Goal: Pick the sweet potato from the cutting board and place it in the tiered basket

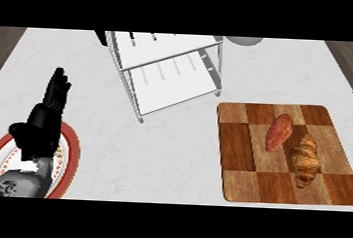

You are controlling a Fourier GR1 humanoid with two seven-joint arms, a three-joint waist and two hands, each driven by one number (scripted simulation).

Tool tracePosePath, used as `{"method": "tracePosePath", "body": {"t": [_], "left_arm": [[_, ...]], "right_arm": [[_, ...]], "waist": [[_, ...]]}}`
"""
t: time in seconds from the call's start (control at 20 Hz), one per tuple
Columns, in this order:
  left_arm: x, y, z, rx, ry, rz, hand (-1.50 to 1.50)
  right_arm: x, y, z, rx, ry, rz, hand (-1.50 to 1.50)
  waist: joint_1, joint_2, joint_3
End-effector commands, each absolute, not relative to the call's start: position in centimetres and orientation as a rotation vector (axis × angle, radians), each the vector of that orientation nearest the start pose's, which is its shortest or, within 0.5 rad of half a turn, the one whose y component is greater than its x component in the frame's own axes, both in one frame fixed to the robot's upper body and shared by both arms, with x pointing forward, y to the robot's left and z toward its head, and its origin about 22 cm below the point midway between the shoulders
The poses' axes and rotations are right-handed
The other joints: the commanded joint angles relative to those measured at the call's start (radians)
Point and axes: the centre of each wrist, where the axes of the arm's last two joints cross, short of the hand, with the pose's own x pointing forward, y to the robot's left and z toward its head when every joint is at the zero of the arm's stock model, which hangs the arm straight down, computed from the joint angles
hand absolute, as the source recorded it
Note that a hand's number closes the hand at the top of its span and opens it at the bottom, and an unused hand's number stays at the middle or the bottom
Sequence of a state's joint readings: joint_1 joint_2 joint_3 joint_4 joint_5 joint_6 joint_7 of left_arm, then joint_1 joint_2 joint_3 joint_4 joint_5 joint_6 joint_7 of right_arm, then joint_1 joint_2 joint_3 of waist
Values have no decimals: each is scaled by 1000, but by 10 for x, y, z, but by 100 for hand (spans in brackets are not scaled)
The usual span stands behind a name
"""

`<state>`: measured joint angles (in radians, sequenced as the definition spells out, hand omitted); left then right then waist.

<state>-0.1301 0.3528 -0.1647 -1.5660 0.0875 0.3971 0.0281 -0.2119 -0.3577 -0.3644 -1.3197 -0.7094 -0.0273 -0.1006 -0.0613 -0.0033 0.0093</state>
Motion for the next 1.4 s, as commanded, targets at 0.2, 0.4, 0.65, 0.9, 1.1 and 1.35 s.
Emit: {"method": "tracePosePath", "body": {"t": [0.2,0.4,0.65,0.9,1.1,1.35], "left_arm": [[253,223,29,211,-1667,-95,0],[265,207,28,202,-1651,-90,0],[259,217,34,222,-1661,-94,0],[263,206,32,217,-1671,-92,0],[270,202,37,186,-1661,-104,0],[274,203,19,189,-1663,-107,0]], "right_arm": [[202,-440,-4,467,-1883,-548,-150],[165,-494,30,328,-1918,-308,-150],[162,-518,115,-29,-1732,225,-150],[175,-495,180,-319,-1623,631,-150],[189,-457,209,-501,-1525,808,-150],[195,-407,199,-535,-1387,865,-150]], "waist": [[38,1,-6],[32,3,-8],[39,1,-11],[38,0,-13],[52,3,-13],[56,4,-11]]}}
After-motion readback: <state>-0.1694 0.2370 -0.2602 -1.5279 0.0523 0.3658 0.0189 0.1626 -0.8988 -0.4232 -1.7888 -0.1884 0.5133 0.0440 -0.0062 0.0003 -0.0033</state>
